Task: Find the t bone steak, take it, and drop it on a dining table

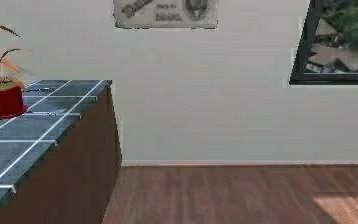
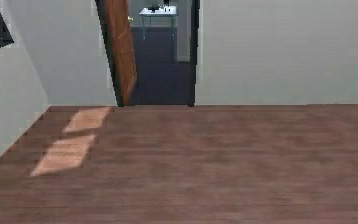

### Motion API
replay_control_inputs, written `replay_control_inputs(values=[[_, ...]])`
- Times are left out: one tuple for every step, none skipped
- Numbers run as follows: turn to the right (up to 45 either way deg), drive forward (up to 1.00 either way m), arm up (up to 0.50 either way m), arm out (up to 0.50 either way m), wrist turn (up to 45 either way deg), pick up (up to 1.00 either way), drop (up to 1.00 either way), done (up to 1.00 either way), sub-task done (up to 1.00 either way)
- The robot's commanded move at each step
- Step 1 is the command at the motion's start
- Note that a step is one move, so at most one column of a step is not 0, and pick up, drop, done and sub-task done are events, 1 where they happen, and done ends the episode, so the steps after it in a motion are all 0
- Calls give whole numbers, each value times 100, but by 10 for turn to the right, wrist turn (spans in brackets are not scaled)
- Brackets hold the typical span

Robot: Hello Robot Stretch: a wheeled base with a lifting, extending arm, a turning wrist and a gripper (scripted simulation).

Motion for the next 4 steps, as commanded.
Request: replay_control_inputs(values=[[0, 90, 0, 0, 0, 0, 0, 0, 0], [-450, 0, 0, 0, 0, 0, 0, 0, 0], [-180, 0, 0, 0, 0, 0, 0, 0, 0], [0, 30, 0, 0, 0, 0, 0, 0, 0]])
